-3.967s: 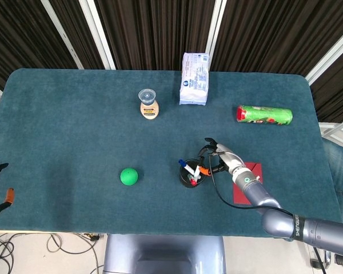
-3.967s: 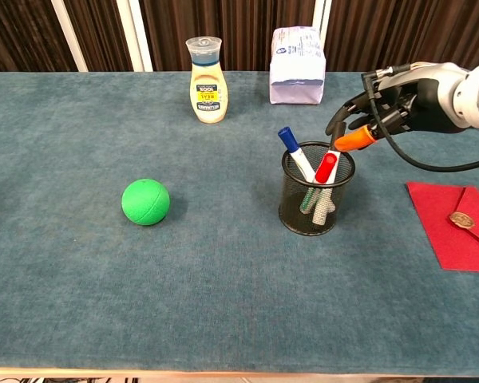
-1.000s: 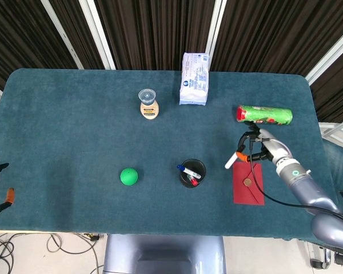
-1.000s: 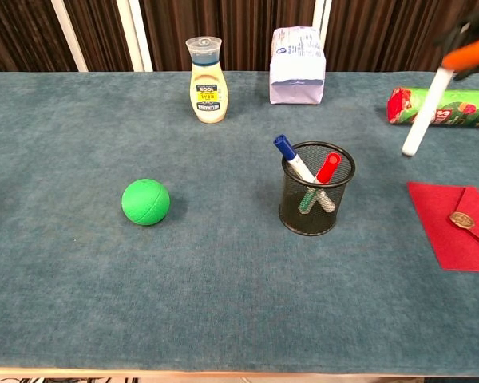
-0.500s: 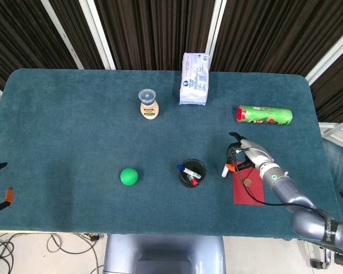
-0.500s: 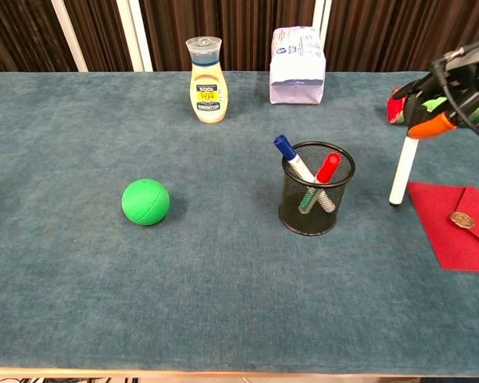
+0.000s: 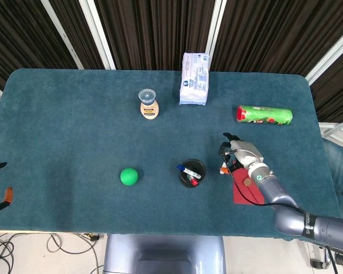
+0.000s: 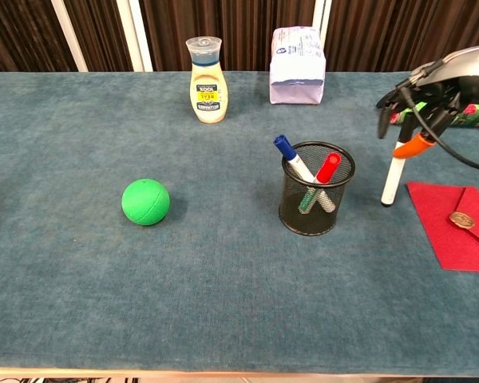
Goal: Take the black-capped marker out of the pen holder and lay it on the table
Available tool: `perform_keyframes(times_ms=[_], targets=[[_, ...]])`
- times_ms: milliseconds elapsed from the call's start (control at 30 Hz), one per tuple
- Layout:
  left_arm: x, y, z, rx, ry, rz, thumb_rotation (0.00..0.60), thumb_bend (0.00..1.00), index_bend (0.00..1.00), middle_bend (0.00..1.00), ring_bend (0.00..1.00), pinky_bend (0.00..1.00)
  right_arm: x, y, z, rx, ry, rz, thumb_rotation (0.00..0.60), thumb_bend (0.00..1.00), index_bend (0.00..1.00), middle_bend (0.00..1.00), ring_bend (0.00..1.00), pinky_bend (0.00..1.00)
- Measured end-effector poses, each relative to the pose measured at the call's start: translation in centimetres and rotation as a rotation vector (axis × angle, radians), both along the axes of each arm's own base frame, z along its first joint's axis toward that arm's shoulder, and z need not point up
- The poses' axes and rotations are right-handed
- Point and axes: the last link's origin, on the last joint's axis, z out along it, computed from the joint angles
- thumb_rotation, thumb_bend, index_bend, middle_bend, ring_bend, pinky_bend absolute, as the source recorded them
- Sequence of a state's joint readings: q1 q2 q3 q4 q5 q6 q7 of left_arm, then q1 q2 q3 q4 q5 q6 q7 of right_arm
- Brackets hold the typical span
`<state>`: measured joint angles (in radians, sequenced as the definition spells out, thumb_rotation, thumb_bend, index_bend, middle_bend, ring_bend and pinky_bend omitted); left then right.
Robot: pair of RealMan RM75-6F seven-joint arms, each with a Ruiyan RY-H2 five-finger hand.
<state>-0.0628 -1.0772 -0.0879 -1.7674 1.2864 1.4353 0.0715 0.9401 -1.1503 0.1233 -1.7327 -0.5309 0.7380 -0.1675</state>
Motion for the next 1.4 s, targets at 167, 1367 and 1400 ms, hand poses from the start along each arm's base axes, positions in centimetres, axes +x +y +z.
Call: perform_keyframes(times_ms=[167, 1367, 1400], targets=[[0.0, 0.0, 0.0, -0.002, -0.002, 0.001, 0.6, 0.46, 0.15, 0.03, 0.08, 0.05, 1.2, -0.4, 0.0, -0.048, -0.045, -0.012, 0.6, 0.16, 0.03, 0.0, 0.0, 0.16], [0.1, -0.2, -0.1, 0.002, 0.012, -0.011, 0.6, 0.46, 0.15, 0.03, 0.08, 0.05, -11.2, 20.7, 6.5, -0.625, 0.132, 0.238, 0.6, 0.17, 0.0, 0.0, 0.0, 0.16], [0.1, -0.2, -0.1, 0.001, 0.013, -0.011, 0.6, 0.46, 0.15, 0.03, 0.08, 0.05, -11.1, 20.8, 6.4, -0.623, 0.129, 0.245, 0.6, 0.17, 0.0, 0.0, 0.0, 0.16]])
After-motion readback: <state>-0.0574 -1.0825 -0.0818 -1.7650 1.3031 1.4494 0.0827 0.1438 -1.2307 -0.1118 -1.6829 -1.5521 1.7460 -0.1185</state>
